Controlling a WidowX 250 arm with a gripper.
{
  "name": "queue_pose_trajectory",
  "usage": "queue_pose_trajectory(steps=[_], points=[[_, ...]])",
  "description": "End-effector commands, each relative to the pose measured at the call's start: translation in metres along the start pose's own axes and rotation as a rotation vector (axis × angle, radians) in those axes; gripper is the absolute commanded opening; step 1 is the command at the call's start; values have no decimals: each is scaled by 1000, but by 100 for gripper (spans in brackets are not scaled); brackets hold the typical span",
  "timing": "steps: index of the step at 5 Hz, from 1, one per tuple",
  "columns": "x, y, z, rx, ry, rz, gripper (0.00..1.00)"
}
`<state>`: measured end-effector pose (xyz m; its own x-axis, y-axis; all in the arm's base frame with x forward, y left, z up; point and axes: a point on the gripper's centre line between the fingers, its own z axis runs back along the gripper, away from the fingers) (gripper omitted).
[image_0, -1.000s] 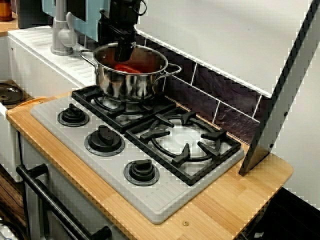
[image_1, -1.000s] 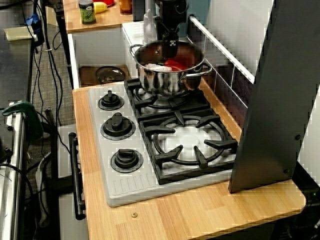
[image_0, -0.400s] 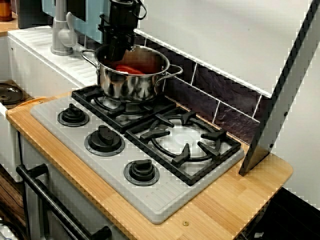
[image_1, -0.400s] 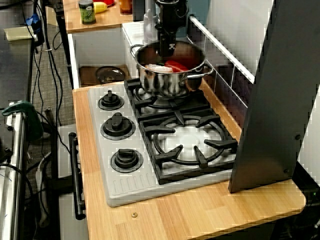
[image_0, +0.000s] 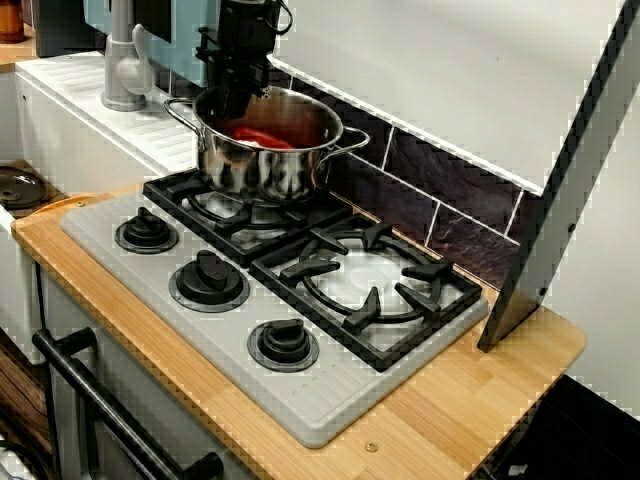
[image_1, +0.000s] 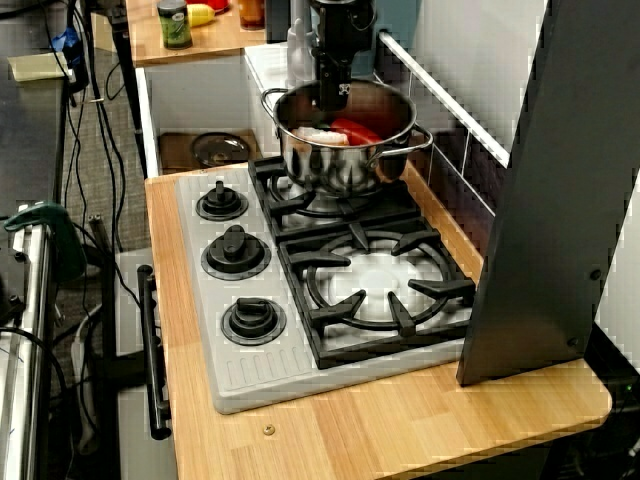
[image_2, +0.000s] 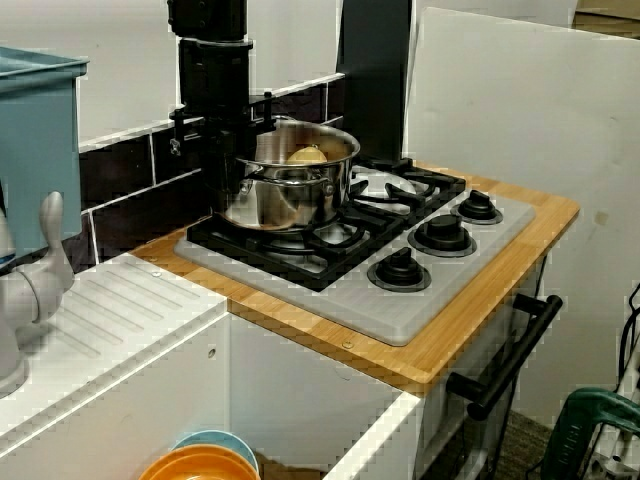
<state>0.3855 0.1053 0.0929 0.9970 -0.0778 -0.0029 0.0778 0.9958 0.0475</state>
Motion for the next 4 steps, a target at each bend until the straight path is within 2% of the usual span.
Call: queue_pose_trajectory(steps=[1,4], points=[[1,12,33,10,-80,-4,0],[1,13,36,3,-80,-2,0]])
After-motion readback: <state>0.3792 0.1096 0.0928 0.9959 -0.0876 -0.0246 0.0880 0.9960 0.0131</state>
